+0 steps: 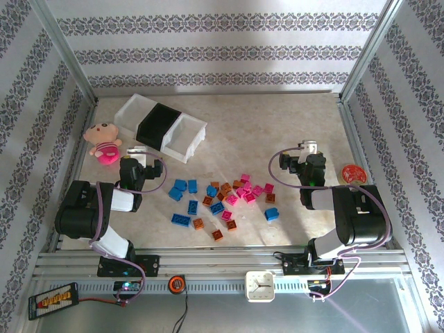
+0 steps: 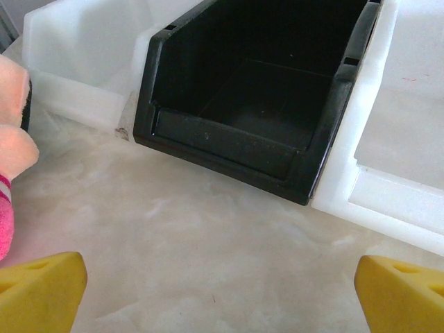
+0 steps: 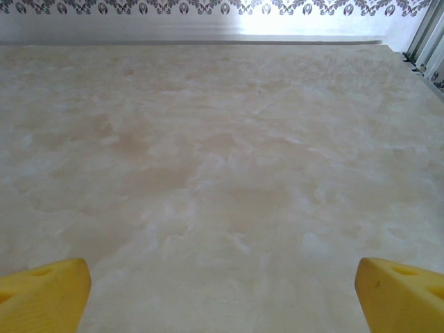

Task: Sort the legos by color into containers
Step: Move the container to the center of the table.

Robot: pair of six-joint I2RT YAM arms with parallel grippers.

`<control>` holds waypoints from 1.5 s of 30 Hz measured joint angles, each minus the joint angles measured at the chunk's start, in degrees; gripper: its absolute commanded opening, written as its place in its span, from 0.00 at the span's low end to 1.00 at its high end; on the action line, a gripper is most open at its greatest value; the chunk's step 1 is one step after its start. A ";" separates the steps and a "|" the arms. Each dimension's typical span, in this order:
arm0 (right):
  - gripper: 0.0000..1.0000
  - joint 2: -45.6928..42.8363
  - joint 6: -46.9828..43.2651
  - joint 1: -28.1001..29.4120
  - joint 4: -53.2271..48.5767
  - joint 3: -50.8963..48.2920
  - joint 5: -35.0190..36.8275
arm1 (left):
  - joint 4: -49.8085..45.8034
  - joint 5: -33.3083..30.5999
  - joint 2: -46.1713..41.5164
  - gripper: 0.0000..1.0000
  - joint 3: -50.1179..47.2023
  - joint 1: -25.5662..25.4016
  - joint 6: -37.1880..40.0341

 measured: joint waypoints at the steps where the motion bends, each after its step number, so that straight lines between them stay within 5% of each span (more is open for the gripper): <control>1: 0.98 0.00 0.00 -0.07 0.00 0.00 -0.02 | 0.00 -0.02 0.00 0.99 0.07 0.00 0.00; 13: 0.98 -4.68 0.31 -0.76 -10.80 5.51 1.03 | -7.85 -3.04 -9.44 0.99 2.16 0.00 -0.24; 20: 0.98 -8.83 2.45 6.56 -24.24 14.14 18.91 | -13.03 -13.99 -22.77 0.99 3.82 0.00 -12.26; 23: 0.98 -8.94 11.04 8.44 -31.34 18.36 25.79 | -15.30 -18.10 -27.04 0.99 3.93 0.07 -21.92; 30: 0.98 -5.51 32.06 1.03 -40.46 22.43 9.75 | -19.98 -15.54 -35.67 0.99 4.26 2.71 -38.62; 40: 0.88 9.14 45.94 24.33 -43.78 38.21 -0.13 | -20.35 -8.87 -39.98 0.99 2.19 2.97 -48.43; 45: 0.80 20.68 53.18 30.21 -41.97 48.70 -2.78 | -22.60 -5.11 -40.72 0.99 2.78 2.97 -50.56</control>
